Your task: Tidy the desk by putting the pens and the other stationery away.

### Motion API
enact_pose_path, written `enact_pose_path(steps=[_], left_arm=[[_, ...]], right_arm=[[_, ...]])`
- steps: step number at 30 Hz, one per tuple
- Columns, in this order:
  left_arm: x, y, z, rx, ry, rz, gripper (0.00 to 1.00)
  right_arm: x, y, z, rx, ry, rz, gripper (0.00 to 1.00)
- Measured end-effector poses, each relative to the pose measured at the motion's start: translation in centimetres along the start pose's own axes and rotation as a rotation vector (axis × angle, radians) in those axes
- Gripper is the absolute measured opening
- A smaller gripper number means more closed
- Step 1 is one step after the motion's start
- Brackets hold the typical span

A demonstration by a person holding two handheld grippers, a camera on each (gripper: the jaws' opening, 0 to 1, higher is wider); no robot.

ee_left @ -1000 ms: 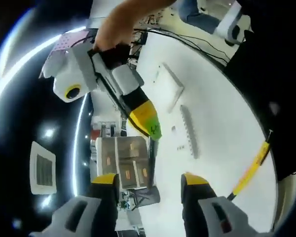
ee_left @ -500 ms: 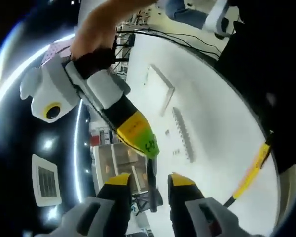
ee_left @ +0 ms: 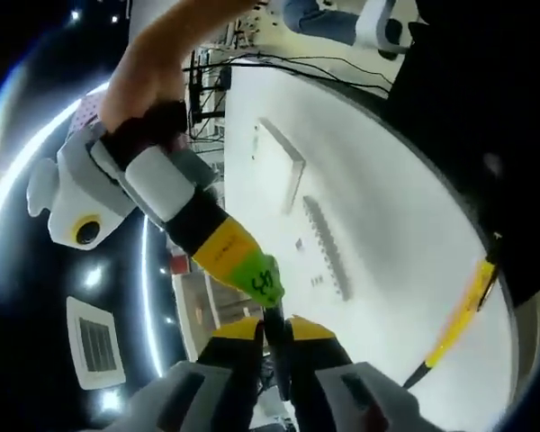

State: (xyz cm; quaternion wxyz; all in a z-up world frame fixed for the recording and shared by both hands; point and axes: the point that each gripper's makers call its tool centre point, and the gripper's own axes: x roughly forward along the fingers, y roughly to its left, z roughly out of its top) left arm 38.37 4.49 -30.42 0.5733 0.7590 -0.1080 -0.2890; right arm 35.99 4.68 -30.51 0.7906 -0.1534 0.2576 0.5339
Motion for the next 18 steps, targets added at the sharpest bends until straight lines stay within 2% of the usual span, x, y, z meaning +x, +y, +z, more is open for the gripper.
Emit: enact_pose_path(steps=[3,6,10,11,12,13,18], left_arm=[[-0.1,-0.1,0.1,-0.008,-0.006,0.0,0.09],[-0.1,0.1,-0.2,-0.008,0.004,0.016,0.09],[-0.3,0.9,-0.6,-0.082,-0.001,0.038,0.09],[-0.3,1.0,-0.7,-0.121,-0.011,0.039,0.09],[-0.3,1.1,-0.8,-0.16,-0.017,0.038,0.09],[-0.2,1.1,-1.1,-0.206,-0.017,0.04,0.09],[0.0,1.3,-3.2,-0.358,-0.019,0.05,0.09]], right_arm=[[0.3,0.3,-0.3,0.014,0.005,0.016,0.09],[0.1,0.5,0.1,0.004,-0.028,0.029,0.11],[0.2,0.8,0.5,-0.001,-0.06,0.025,0.31],[0.2,0.9,0.9,-0.008,-0.072,0.025,0.36],[0.2,1.0,1.6,-0.019,-0.11,0.016,0.4],[-0.1,0.4,1.4,-0.018,-0.124,0.012,0.42],[-1.7,-0.5,1.9,-0.002,-0.21,-0.032,0.44]])
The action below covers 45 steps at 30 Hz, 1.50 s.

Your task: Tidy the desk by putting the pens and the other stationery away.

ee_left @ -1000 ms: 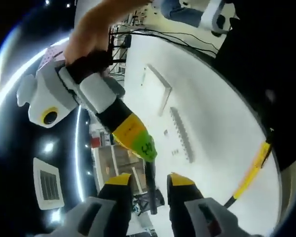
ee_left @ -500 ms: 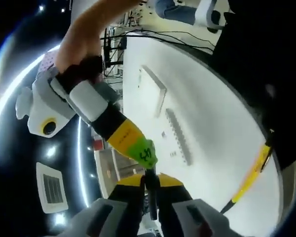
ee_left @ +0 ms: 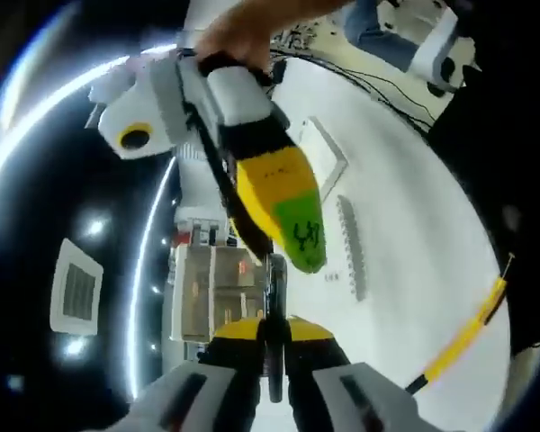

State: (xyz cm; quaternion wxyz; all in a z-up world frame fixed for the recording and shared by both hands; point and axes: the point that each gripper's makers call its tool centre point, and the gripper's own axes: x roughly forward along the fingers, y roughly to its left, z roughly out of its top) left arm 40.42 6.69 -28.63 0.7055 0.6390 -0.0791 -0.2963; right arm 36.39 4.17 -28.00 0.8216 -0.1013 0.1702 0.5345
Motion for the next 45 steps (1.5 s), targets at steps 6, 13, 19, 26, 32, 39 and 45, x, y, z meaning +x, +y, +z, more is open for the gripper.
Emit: enact_pose_path(steps=[6,13,19,26,32,39,45], left_arm=[[-0.4,2.5,-1.2,-0.427,-0.124,0.011,0.09],[-1.6,4.8,-0.8,-0.748,-0.284,0.015,0.09],[-2.5,6.8,-1.1,-1.072,-0.433,-0.013,0.09],[-3.4,8.3,-2.1,-1.334,-0.596,-0.016,0.09],[-2.3,9.8,-5.0,-1.443,-0.599,0.05,0.09],[0.0,11.6,-7.0,-1.463,-0.557,0.092,0.09],[2.2,12.7,-8.7,-1.465,-0.516,0.118,0.09]], right_arm=[[-2.1,0.4,-0.1,0.056,-0.092,-0.027,0.44],[-5.3,-1.9,1.2,0.077,-0.259,-0.122,0.44],[-6.6,-1.7,0.2,0.051,-0.283,-0.189,0.48],[-7.0,-0.8,-1.8,0.042,-0.319,-0.26,0.49],[-7.3,0.3,-2.7,0.088,-0.378,-0.269,0.49],[-7.9,0.1,-3.3,0.114,-0.386,-0.279,0.49],[-7.9,-0.1,-4.1,0.104,-0.345,-0.304,0.52]])
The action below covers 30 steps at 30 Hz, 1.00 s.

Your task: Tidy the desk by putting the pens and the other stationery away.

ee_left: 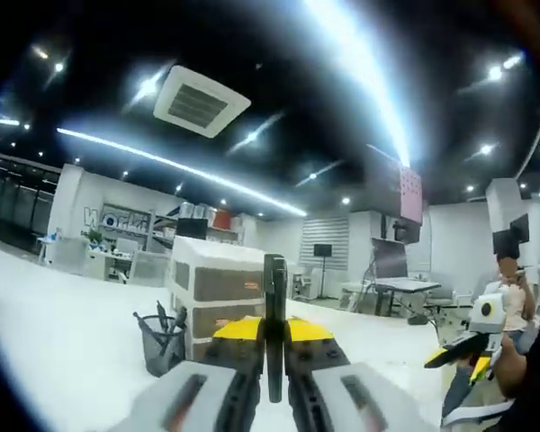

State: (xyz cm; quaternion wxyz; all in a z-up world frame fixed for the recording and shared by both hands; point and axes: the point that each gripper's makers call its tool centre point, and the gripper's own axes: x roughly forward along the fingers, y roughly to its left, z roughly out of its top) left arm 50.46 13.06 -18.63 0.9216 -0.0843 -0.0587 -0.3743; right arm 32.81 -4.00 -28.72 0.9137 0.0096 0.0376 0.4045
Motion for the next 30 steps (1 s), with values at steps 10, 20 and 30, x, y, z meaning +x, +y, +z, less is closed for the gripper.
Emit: enact_pose_path(steps=[10,20,30], left_arm=[[3.4,4.3,0.6,0.031,0.035,0.094,0.09],[7.1,7.3,1.7,-0.026,0.012,0.148,0.09],[11.2,10.7,0.6,-0.031,0.035,0.212,0.09]], right_arm=[[-0.8,-0.9,-1.1,-0.015,0.023,-0.057,0.54],[-1.3,-1.3,-1.4,-0.004,0.022,-0.076,0.54],[-1.8,-0.9,-1.7,-0.001,0.022,-0.088,0.53]])
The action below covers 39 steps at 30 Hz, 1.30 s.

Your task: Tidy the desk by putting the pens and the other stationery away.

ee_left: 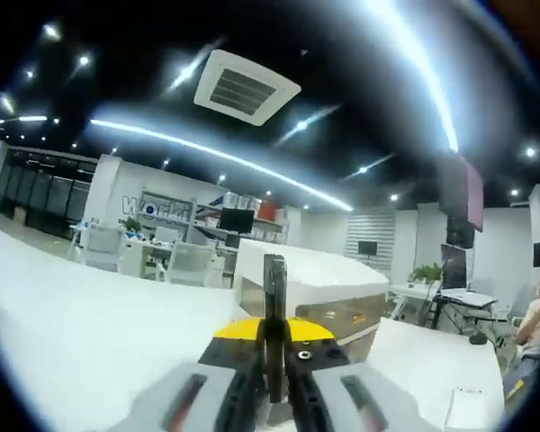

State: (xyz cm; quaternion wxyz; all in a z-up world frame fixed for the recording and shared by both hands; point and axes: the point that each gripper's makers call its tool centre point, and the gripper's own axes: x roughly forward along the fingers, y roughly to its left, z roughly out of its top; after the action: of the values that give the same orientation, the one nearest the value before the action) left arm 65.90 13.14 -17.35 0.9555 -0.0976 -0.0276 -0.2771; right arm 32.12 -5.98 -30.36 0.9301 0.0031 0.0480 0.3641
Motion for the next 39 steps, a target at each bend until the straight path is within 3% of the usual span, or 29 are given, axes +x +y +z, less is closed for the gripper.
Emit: enact_pose_path(steps=[6,8,10,13,17,31,34,36,39], left_arm=[[2.1,1.8,0.0,-0.023,-0.017,0.041,0.09],[2.4,1.5,-0.3,-0.004,-0.02,0.056,0.09],[3.2,2.0,-0.5,0.039,-0.001,0.072,0.09],[4.1,2.8,-1.0,0.041,0.01,0.091,0.09],[4.6,3.4,-1.9,0.004,0.015,0.114,0.09],[4.5,2.9,-2.5,0.039,0.001,0.139,0.1],[3.8,1.7,-3.3,0.045,0.012,0.149,0.2],[4.0,2.5,-3.2,0.052,0.005,0.164,0.3],[3.8,2.3,-3.3,0.065,0.007,0.141,0.34]], right_arm=[[-0.6,0.1,-0.3,0.004,0.007,-0.013,0.54],[-0.7,0.2,-0.4,0.007,0.008,-0.014,0.53],[-0.8,0.3,-0.5,0.008,0.008,-0.015,0.53],[-0.8,0.4,-0.6,0.013,0.01,-0.013,0.53],[-0.9,0.3,-0.8,0.018,0.016,-0.011,0.53],[-1.1,0.8,-0.9,0.04,0.012,0.0,0.53],[-1.1,0.8,-0.8,0.039,0.011,-0.004,0.54],[-1.1,0.8,-0.7,0.044,0.007,-0.002,0.54],[-0.8,0.9,-0.9,0.047,0.011,0.005,0.54]])
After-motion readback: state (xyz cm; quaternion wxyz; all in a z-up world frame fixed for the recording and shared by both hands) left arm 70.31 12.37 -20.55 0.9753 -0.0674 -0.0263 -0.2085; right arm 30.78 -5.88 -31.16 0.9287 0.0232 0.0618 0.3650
